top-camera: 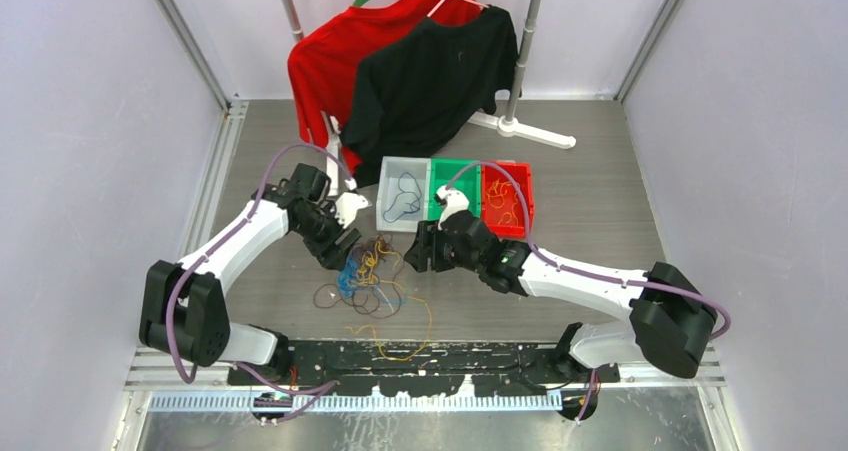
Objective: Untangle the cables
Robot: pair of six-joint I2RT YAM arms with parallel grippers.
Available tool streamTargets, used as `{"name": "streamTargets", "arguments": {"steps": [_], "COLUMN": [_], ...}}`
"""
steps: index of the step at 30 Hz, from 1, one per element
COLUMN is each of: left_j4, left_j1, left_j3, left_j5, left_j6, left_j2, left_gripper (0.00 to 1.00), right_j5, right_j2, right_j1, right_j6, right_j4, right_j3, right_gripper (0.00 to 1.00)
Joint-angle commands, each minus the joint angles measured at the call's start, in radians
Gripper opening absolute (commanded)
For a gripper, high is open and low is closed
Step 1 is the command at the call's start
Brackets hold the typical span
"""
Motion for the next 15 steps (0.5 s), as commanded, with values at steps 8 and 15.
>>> {"name": "streamTargets", "arguments": {"steps": [8,15], "left_j4": [0.175,0.115], "left_j1": [0.011,0.037], "left_j3": [-0.033,0.005], "left_j5": [0.103,0.102], "left_j6": [0.056,0.074], "left_j2": [0.091,0.062], "left_gripper": [0.53,0.07], "right_j5": [0.066,0.066], "right_j2": [-0.053,-0.043], "right_j1": [0.004,0.004], "right_j6": [0.042,0.035], "right_j4": [0.066,0.063], "right_j3": [0.004,0.030], "right_gripper": [0.49,0.39]}}
